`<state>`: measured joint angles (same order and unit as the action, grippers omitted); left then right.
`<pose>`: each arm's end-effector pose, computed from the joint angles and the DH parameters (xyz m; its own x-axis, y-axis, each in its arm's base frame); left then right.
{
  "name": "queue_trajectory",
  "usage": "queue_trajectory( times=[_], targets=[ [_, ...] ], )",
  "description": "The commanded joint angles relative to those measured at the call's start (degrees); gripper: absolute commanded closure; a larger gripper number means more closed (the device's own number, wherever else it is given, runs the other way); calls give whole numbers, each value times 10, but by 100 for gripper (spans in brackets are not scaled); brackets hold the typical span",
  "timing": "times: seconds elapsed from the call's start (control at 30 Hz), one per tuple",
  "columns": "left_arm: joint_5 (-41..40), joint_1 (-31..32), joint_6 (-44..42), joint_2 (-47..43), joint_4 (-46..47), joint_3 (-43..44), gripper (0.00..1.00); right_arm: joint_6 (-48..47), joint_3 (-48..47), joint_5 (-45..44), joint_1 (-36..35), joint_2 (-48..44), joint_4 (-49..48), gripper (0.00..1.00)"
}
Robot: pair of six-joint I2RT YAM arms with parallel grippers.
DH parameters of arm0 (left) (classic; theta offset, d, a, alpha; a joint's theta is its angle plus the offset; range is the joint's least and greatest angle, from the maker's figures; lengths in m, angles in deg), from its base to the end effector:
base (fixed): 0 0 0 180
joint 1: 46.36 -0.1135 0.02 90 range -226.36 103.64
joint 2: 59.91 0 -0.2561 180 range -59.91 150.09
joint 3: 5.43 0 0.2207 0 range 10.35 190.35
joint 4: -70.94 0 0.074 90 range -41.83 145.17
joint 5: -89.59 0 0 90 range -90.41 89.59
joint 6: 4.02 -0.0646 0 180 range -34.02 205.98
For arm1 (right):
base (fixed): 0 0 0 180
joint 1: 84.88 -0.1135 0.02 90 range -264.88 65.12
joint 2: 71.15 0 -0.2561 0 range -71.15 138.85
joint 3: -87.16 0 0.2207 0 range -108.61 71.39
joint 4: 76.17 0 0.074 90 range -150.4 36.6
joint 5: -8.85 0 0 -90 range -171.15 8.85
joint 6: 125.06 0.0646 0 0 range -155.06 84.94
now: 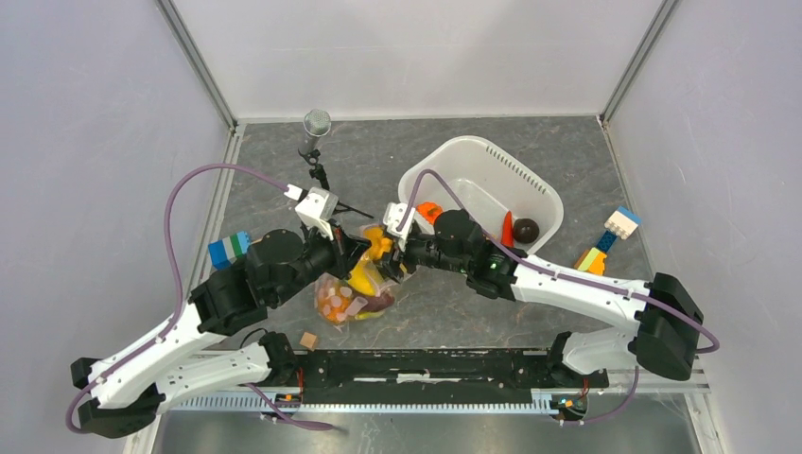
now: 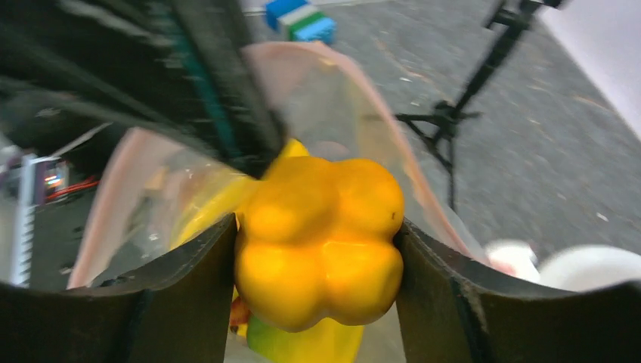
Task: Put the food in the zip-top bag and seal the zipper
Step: Place the fake fruit in the zipper food storage bag.
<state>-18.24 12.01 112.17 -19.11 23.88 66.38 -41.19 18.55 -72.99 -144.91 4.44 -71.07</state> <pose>0.0931 -0.1135 0.3571 -0.4197 -0.1197 -0.8997 0.5249 0.7767 -0.3482 0.1470 0.2733 0.3059 -0.0050 -0.2202 -0.9754 -0.9327 0.3528 -0.0749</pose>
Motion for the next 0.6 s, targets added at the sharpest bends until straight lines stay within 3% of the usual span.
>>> queue_trajectory(
  times=[0.0,0.23,0.37,0.4,0.57],
  targets=[
    [-2,2,1,-11,51,12,98,-5,-29,162,-4,4,-28,28],
    [-27,2,7,-38,63,-1,98,-13,-39,106,-4,-8,9,7],
    [-50,3,13,-55,62,-11,98,2,-32,70,-5,-49,-2,5],
    [-58,3,17,-59,60,-14,98,7,-27,71,-5,-64,-13,10],
    [-95,2,24,-90,56,-27,97,34,9,62,-4,-111,-42,56]
  ],
)
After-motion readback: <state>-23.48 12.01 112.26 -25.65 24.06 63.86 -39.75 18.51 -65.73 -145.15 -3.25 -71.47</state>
